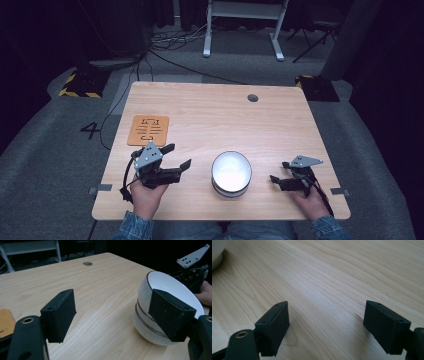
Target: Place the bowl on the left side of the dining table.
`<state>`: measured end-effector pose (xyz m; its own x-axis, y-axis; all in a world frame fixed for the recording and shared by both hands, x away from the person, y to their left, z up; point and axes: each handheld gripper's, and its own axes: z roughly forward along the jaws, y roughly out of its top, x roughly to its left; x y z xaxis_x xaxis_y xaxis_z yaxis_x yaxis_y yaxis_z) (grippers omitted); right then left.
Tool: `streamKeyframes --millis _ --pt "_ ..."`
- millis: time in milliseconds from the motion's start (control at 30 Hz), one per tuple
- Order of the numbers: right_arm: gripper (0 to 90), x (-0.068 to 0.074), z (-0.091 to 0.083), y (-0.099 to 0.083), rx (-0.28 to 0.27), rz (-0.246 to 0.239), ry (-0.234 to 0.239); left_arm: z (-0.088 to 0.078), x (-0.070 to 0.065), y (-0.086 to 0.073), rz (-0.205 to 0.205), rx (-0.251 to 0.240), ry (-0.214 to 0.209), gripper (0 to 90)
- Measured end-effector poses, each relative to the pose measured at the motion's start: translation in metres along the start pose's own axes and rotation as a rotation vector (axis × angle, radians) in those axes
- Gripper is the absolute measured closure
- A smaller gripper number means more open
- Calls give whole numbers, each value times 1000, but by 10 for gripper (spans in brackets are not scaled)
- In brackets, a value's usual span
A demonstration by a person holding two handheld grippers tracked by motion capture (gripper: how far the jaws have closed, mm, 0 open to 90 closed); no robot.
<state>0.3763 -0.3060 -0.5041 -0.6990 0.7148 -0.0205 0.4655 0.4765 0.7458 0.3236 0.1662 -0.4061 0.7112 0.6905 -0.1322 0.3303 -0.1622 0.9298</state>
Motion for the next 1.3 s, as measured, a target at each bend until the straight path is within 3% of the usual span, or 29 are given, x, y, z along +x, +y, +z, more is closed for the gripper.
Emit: streamKeyframes --millis 133,267,333,367,400,467,500,600,733,1000,1033,1100,1133,1167,1200,1267,1300 --pt "208 0 0 0 0 2 -2 6 -2 4 4 12 -25 218" --pt "206 1 1 1 -1 15 -5 18 -3 9 40 22 -43 222" --pt "202 0 2 1 3 -5 -10 27 -6 13 30 22 -76 222" --pt "202 0 2 1 0 4 -6 29 -6 15 51 29 -82 222" --pt "202 0 2 1 0 2 -6 32 -8 16 34 31 -102 221" --pt "202 0 2 1 0 2 -6 35 -8 17 59 32 -96 221" --pt "201 0 2 1 1 2 -6 38 -10 19 47 22 -104 220" --pt "202 0 2 1 0 3 -6 47 -13 23 47 40 -140 208" --pt "202 0 2 1 0 1 -6 62 -21 30 86 74 -195 195" --pt "201 0 2 1 0 3 -6 72 -28 34 69 86 -210 197" --pt "201 0 2 1 1 4 -6 76 -27 35 67 126 -203 201" --pt "201 0 2 1 1 3 -6 78 -27 36 62 137 -190 219" --pt "201 0 2 1 1 3 -6 84 -27 38 42 203 -190 229" --pt "201 0 2 1 1 3 -6 84 -27 38 42 203 -190 237" --pt "201 0 2 1 1 4 -6 91 -28 41 35 248 -201 236" --pt "201 0 2 1 1 4 -6 95 -28 42 43 263 -210 236" --pt "201 0 2 1 1 4 -6 103 -30 44 51 339 -230 234"
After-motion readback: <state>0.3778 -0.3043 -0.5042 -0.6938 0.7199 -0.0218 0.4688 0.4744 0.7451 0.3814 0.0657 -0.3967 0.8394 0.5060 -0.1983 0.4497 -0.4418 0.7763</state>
